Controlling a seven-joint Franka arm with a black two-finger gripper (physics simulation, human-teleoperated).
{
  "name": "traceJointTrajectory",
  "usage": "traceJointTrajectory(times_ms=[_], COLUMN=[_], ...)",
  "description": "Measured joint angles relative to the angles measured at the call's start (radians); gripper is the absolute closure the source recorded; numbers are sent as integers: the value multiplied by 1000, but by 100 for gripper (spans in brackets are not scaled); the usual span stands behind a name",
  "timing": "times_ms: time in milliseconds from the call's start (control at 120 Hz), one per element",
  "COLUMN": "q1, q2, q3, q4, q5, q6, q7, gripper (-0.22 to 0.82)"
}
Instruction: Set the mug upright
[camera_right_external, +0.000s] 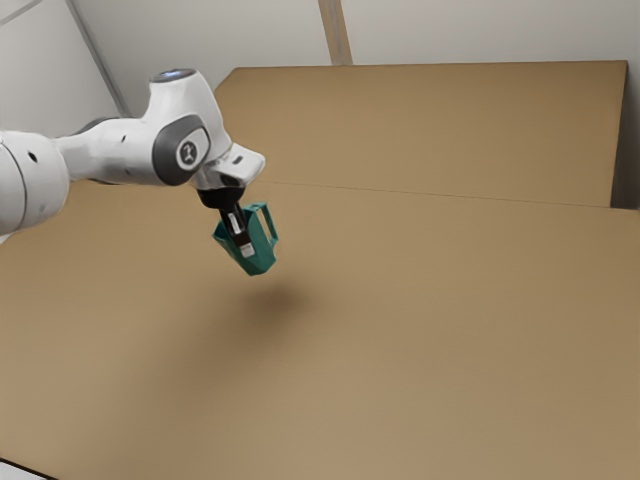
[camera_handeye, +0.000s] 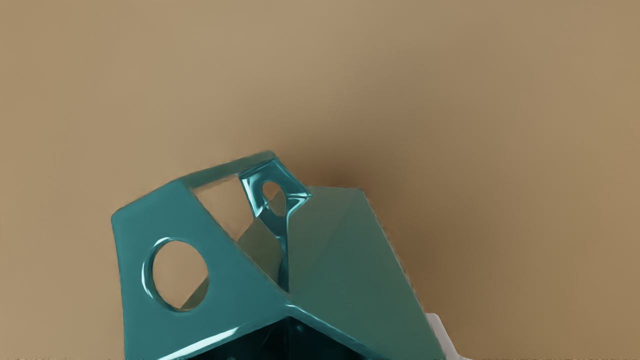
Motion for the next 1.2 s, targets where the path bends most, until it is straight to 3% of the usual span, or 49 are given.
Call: traceJointTrajectory(times_ms=[258,458,875,1200], q1=[1,6,0,13], q2=[-92,-116,-93,-83], q3=[-15,-35,-37,-38], q4=[-208,-274,-320,-319], q5=[99,224,264,245], q6=[214,305,366,335], q7=[-64,-122,-209,-257], gripper=[78,78,78,79])
